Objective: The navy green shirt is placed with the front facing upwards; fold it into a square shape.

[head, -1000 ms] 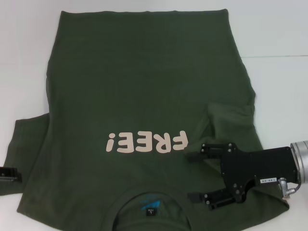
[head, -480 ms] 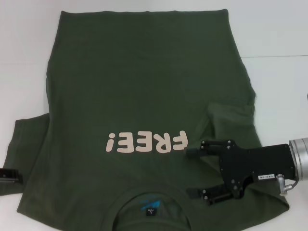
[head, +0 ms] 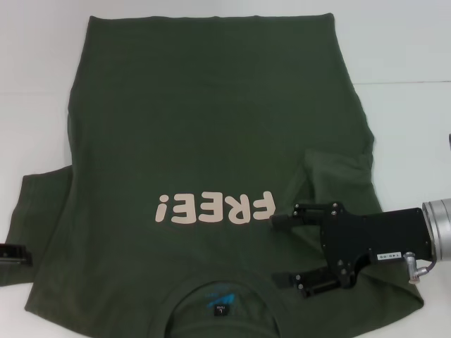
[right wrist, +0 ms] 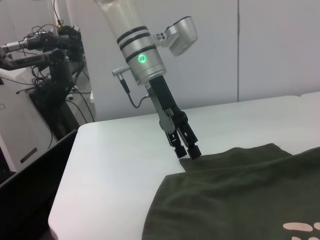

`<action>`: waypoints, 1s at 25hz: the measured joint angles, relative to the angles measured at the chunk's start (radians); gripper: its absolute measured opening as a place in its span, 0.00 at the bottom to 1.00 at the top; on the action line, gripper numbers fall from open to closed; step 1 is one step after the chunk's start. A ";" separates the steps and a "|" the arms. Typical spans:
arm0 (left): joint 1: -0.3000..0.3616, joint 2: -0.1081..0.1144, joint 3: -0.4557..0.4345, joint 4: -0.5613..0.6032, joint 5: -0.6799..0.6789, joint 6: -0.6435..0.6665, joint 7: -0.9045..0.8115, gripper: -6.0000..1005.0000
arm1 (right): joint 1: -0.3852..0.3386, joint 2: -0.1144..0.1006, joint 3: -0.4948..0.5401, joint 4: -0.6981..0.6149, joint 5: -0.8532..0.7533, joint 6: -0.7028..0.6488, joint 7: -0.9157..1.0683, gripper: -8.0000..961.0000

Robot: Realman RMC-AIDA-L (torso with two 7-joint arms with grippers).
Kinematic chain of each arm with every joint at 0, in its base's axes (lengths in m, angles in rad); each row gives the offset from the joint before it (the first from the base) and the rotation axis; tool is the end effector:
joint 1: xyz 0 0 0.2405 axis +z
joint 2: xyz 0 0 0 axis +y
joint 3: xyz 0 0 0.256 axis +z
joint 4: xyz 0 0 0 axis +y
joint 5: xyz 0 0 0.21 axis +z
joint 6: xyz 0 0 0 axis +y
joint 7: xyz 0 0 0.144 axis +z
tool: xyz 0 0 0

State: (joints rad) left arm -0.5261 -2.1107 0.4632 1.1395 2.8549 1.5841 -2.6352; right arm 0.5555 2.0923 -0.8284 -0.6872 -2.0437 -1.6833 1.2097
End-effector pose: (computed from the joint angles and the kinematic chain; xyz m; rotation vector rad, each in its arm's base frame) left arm -0.3439 0.3096 0.0848 -1.7624 -1.9488 0.0482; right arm 0.2369 0.3113 -0.0211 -3.0045 0.2218 0.6400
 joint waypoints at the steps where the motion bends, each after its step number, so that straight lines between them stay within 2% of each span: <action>1: 0.000 0.000 0.000 0.000 0.000 -0.003 -0.001 0.84 | 0.001 0.000 0.000 0.000 0.000 0.000 0.000 0.97; 25: -0.037 0.008 0.011 -0.065 -0.010 -0.020 -0.003 0.82 | 0.008 0.000 0.000 0.000 -0.004 0.012 0.004 0.97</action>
State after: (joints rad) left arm -0.5635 -2.1031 0.4740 1.0748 2.8452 1.5640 -2.6380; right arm 0.5633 2.0922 -0.8283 -0.6872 -2.0479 -1.6713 1.2134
